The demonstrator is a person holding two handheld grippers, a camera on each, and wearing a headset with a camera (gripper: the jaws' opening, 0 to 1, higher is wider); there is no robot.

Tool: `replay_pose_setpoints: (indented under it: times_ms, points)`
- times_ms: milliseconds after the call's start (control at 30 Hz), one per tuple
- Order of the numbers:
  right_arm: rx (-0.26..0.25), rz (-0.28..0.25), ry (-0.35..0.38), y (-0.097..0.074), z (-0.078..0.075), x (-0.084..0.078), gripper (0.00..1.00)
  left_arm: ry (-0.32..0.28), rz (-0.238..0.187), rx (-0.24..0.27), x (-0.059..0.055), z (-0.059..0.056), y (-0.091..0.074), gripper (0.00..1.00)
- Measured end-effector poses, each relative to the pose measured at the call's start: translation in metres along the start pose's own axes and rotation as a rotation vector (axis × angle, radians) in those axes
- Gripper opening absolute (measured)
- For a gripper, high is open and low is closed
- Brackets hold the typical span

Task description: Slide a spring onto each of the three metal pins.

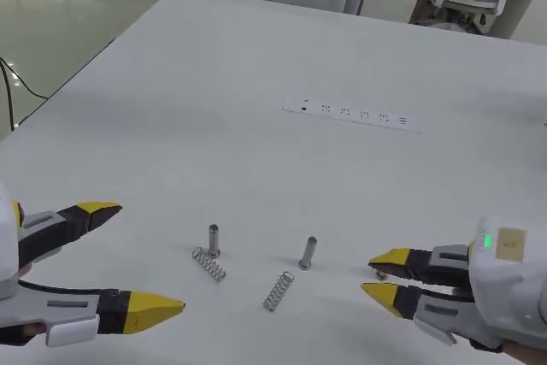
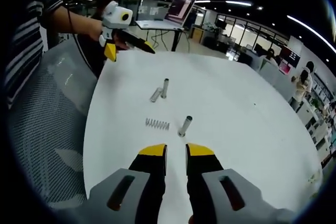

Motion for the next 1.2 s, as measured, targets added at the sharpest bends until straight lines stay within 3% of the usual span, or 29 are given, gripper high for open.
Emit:
replay_pose_setpoints:
  times_ms: [300, 633, 1000, 1200]
  points:
    - [0.030, 0.015, -0.059, 0.003, 0.003, 0.005, 0.12, -0.007, 0.002, 0.002, -0.002, 0.000, -0.001, 0.95]
    - [0.098, 0.028, -0.177, 0.015, 0.010, 0.017, 0.13, -0.007, 0.010, 0.007, -0.003, 0.001, -0.003, 0.95]
    - [0.181, 0.053, -0.362, 0.038, 0.018, 0.032, 0.15, -0.004, 0.003, 0.005, -0.001, 0.001, -0.005, 0.95]
    - [0.233, 0.084, -0.517, 0.051, 0.026, 0.035, 0.15, -0.001, 0.004, 0.005, -0.001, 0.001, -0.005, 0.95]
Point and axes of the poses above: the centre of the closed fingertips' face, and the gripper's own axes: y roughly forward along the fingers, z roughly to its left, x roughly out of its top, the point moved 7 cm from there along -y, roughly backward along the fingers, and after that the axes turned 3 degrees about -x, right-handed, at the moved point
